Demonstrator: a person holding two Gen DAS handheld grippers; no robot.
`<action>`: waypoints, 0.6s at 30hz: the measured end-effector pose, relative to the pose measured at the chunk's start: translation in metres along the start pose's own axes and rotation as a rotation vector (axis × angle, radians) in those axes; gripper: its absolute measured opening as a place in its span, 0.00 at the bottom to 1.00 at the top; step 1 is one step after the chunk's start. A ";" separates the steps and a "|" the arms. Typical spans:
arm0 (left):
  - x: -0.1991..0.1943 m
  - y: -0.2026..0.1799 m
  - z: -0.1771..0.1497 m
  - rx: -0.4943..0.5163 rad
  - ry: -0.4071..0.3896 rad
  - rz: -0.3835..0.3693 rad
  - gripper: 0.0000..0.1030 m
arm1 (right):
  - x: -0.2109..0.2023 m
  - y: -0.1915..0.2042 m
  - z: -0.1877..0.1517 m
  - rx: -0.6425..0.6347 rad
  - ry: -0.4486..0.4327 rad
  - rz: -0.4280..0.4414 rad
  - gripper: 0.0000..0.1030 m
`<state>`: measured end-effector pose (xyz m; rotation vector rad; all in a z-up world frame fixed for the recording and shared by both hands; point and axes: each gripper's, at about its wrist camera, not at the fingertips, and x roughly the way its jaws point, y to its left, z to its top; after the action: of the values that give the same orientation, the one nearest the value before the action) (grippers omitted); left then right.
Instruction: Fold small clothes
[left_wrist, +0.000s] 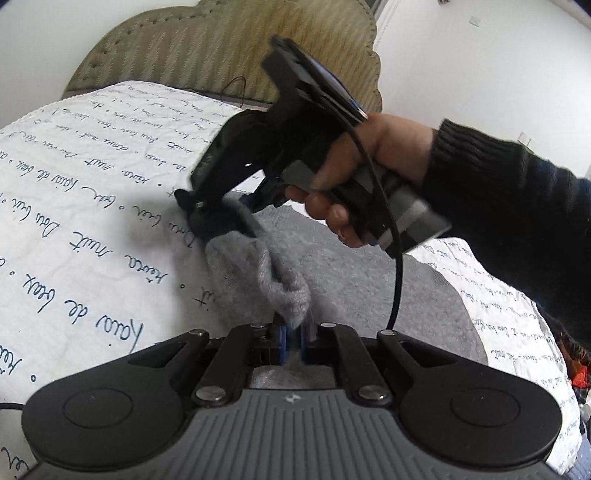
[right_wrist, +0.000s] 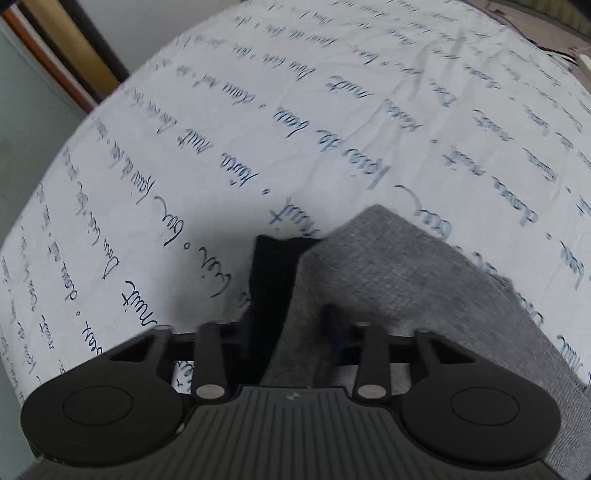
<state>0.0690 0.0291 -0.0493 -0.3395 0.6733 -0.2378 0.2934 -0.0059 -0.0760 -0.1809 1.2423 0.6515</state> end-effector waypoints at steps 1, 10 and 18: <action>-0.001 -0.003 0.000 0.009 0.001 -0.006 0.06 | -0.006 -0.007 -0.003 0.016 -0.030 0.023 0.18; 0.015 -0.050 -0.002 0.131 0.024 -0.061 0.06 | -0.082 -0.102 -0.080 0.251 -0.331 0.235 0.14; 0.033 -0.138 -0.016 0.338 0.076 -0.255 0.06 | -0.135 -0.202 -0.193 0.438 -0.510 0.268 0.14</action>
<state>0.0693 -0.1121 -0.0267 -0.0911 0.6515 -0.6021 0.2235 -0.3081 -0.0600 0.4976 0.8883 0.5897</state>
